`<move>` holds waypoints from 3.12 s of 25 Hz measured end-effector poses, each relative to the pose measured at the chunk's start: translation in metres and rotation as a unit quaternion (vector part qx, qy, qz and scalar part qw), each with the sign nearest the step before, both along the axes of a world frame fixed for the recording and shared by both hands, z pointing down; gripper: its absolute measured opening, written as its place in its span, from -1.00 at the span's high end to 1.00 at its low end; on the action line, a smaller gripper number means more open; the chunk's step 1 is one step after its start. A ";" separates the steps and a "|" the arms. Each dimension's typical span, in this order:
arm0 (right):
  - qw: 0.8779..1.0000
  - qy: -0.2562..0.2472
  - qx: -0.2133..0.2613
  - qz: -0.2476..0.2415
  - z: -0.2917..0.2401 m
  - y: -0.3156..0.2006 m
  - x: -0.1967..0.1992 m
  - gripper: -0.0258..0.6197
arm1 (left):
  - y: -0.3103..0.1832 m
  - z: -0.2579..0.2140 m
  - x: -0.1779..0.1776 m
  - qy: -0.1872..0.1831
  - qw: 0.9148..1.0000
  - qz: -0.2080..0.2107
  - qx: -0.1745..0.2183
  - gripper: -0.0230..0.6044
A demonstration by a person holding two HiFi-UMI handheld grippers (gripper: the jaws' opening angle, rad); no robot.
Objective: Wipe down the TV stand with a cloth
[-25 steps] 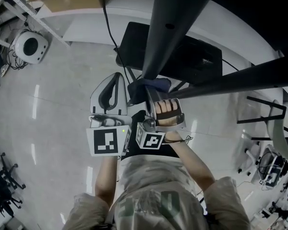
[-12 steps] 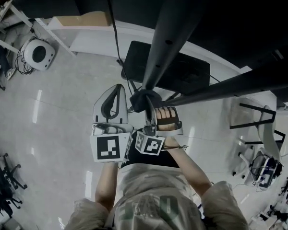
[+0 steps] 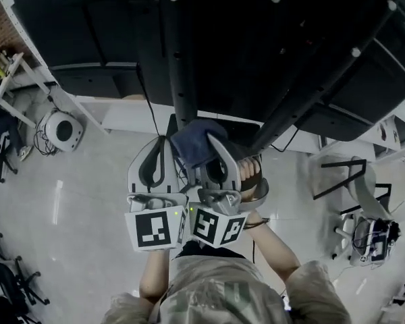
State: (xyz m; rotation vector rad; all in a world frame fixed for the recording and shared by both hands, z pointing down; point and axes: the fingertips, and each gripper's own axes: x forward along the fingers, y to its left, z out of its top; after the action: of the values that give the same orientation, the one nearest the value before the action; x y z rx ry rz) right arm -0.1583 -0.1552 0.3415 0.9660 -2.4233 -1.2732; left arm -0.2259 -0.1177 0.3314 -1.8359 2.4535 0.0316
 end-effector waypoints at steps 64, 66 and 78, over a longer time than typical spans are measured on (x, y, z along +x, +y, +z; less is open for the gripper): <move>0.917 0.022 0.304 0.256 -0.327 -0.097 0.134 0.74 | -0.076 -0.090 0.169 -0.048 0.960 0.264 0.084 0.88; 0.917 0.025 0.304 0.256 -0.323 -0.098 0.132 0.74 | -0.075 -0.088 0.168 -0.045 0.960 0.263 0.081 0.88; 0.929 0.023 0.271 0.250 -0.295 -0.100 0.133 0.74 | -0.071 -0.079 0.165 -0.046 0.964 0.252 0.076 0.88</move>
State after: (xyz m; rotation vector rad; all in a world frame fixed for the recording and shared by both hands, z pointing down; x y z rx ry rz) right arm -0.0253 -0.2549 0.0462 1.5426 -1.6286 -1.7444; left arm -0.0611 -0.1882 0.2527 -2.2706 1.8082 0.1556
